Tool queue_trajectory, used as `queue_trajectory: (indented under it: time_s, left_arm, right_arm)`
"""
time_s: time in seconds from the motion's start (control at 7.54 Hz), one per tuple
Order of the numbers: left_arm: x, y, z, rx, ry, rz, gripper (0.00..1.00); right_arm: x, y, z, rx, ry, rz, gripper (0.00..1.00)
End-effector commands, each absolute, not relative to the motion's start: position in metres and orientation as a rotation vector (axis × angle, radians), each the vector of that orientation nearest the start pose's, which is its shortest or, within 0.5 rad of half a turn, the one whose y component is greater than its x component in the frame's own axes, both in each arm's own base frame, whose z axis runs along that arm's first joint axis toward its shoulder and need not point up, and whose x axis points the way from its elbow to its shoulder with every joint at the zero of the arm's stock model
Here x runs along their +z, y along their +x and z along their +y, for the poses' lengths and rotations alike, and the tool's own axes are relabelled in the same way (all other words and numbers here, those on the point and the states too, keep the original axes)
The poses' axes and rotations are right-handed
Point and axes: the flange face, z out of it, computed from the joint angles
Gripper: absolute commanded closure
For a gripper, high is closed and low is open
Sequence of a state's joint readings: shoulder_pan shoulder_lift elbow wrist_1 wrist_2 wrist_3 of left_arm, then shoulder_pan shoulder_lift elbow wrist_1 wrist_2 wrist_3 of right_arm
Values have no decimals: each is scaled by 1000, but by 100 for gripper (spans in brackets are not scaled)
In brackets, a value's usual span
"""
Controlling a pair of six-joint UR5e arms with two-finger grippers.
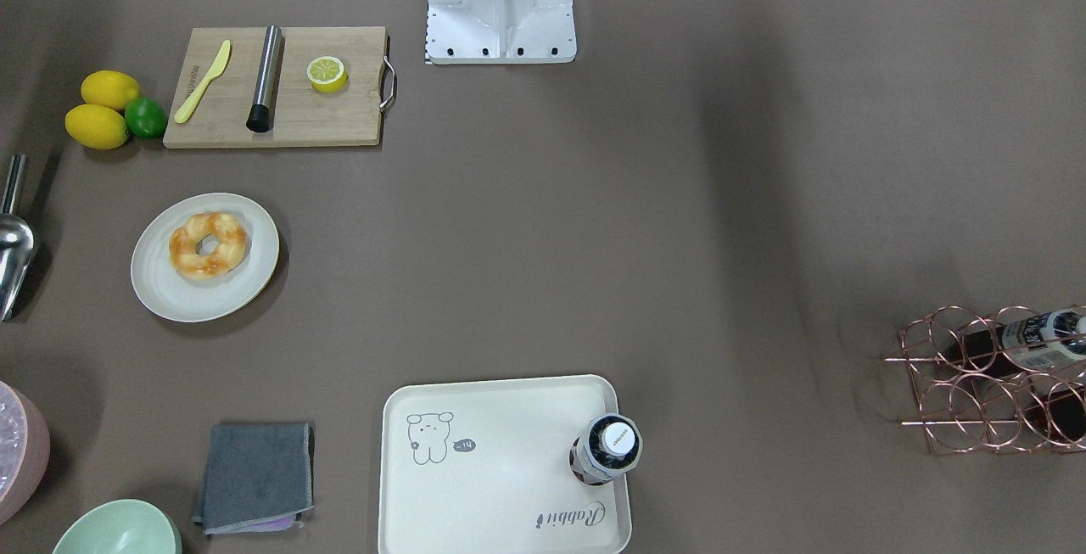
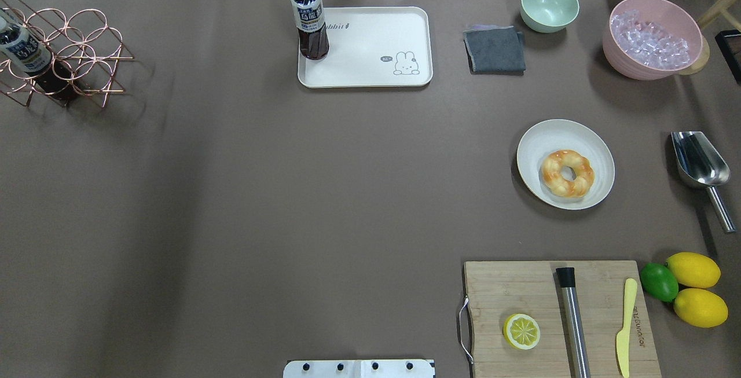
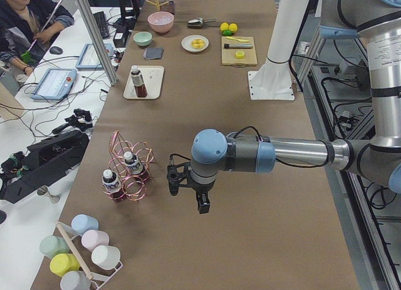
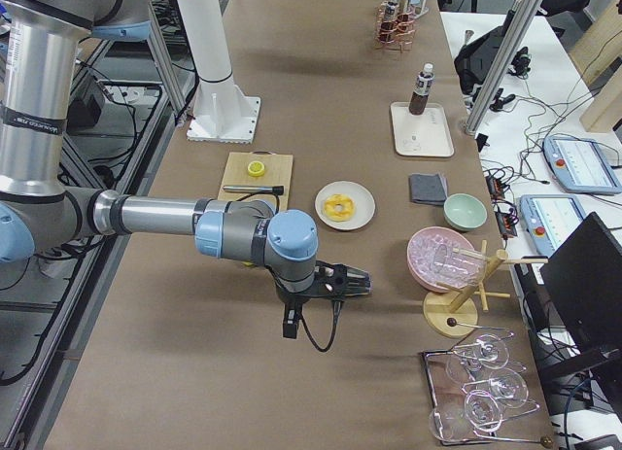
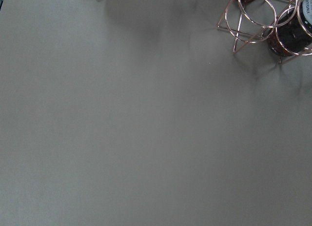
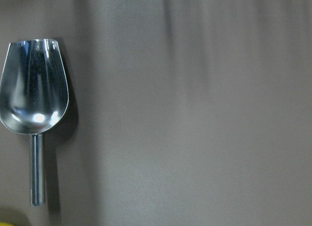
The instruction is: Place donut on tray
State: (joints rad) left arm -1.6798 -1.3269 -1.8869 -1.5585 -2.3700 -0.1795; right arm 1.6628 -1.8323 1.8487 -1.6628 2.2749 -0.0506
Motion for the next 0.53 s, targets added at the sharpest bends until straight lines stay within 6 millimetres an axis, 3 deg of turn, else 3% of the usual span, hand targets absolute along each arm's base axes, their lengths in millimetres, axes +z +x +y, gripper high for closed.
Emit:
queue_trajectory:
  time_s: [0.0, 0.4]
  left_arm:
    - [610, -104, -383, -247, 28, 803, 1]
    - [610, -102, -384, -245, 27, 803, 1]
  right_arm:
    - [645, 103, -368, 63, -13, -707, 0]
    - [643, 101, -368, 65, -12, -729, 0]
